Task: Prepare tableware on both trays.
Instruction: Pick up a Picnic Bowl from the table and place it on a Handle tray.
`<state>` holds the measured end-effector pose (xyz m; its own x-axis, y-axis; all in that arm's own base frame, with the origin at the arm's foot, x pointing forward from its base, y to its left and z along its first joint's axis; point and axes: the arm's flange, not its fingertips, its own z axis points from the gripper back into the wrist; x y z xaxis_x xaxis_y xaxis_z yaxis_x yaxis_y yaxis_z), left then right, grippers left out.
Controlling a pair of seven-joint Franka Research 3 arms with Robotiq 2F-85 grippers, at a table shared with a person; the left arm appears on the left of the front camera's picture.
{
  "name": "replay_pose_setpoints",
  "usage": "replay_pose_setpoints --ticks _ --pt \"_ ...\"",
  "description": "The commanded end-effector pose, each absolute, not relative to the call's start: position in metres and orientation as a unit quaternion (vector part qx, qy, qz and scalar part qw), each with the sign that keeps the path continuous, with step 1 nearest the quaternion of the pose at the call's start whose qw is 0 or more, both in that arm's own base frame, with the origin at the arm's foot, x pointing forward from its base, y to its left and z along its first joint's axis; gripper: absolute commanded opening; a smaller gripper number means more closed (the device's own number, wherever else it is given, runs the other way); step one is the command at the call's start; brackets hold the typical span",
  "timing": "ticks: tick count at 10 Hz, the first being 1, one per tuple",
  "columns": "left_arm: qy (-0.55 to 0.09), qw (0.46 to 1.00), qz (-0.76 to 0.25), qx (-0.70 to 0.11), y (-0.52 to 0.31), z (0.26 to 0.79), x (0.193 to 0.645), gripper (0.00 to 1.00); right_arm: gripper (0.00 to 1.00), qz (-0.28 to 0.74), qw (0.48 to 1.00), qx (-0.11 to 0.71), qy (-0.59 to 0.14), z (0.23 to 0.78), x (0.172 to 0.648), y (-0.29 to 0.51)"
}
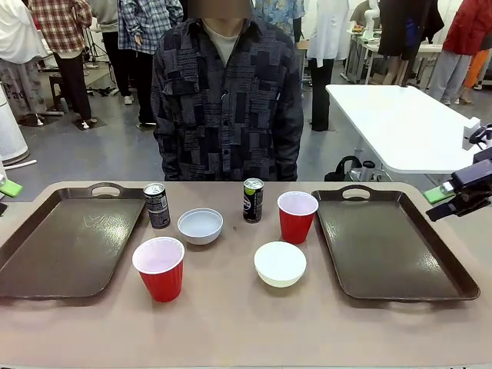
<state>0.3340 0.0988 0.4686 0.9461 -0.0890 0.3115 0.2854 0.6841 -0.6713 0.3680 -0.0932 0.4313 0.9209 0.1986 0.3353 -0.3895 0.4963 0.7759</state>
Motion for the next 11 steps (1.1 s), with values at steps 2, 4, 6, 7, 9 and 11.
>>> replay_pose_setpoints --ticks 2,4,6,7,9,11 --pt "-0.162 0.89 -0.085 -0.417 0.127 0.465 0.324 1.0 1.0 0.153 0.848 0.495 -0.109 0.427 0.371 -0.118" --pt "-0.173 0.889 -0.067 -0.418 0.143 0.463 0.318 1.0 1.0 0.148 0.849 0.494 -0.117 0.426 0.366 -0.129" --pt "-0.181 0.894 -0.057 -0.405 0.141 0.463 0.316 1.0 1.0 0.169 0.848 0.487 -0.124 0.427 0.366 -0.123" --pt "-0.165 0.897 -0.056 -0.407 0.143 0.467 0.316 1.0 1.0 0.139 0.856 0.485 -0.108 0.424 0.36 -0.131" --pt "-0.165 0.897 -0.056 -0.407 0.143 0.467 0.316 1.0 1.0 0.139 0.856 0.485 -0.108 0.424 0.36 -0.131" --pt "-0.165 0.897 -0.056 -0.407 0.143 0.467 0.316 1.0 1.0 0.139 0.856 0.485 -0.108 0.424 0.36 -0.131"
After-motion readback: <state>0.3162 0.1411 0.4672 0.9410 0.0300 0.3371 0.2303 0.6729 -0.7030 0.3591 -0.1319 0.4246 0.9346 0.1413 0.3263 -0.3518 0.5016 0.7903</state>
